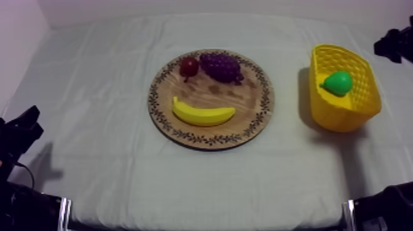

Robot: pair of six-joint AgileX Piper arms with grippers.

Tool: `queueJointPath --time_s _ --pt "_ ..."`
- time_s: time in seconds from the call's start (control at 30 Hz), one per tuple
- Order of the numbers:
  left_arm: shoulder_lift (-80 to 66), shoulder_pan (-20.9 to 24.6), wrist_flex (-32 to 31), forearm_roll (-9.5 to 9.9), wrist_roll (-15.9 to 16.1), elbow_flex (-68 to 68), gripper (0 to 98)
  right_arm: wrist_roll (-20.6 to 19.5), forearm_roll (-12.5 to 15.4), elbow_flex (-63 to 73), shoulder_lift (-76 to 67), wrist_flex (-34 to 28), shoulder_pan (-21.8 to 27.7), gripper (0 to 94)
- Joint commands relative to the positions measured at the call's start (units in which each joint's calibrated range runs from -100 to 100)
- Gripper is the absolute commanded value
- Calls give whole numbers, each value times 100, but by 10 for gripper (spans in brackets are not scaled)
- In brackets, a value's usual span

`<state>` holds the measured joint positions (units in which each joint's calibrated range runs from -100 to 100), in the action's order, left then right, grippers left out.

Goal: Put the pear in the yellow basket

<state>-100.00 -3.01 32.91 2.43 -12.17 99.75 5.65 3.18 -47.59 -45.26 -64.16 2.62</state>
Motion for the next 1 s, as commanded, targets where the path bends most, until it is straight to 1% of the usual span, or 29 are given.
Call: queueJointPath --time_s 0.0,0.13,0.2,0.3,0.37,0.5,0.63,0.7,0.97 --pt "0 1 -1 -1 2 3 1 -289 -66 -238 -1005 94 -10 321" --pt "0 1 -1 -1 2 3 1 -416 -164 -833 -1956 381 -45 186" --pt "0 1 -1 -1 3 3 1 -385 -163 -1230 -2400 639 -39 134" --pt "0 1 -1 -1 0 3 1 -294 -149 -1987 -3018 1257 8 60" --pt "0 1 -1 -1 -1 3 1 -212 -116 -2552 -3378 1700 47 31" --pt "0 1 -1 -1 1 3 1 -79 -49 -3659 -3895 2352 87 10" --pt "0 1 -1 -1 -1 3 1 -146 -145 -4553 -4186 2780 37 5" --pt "0 1 -1 -1 1 3 1 -169 -183 -4876 -4356 2882 24 4" --pt "0 1 -1 -1 -1 3 1 -522 -238 -5211 -4983 2668 10 4"
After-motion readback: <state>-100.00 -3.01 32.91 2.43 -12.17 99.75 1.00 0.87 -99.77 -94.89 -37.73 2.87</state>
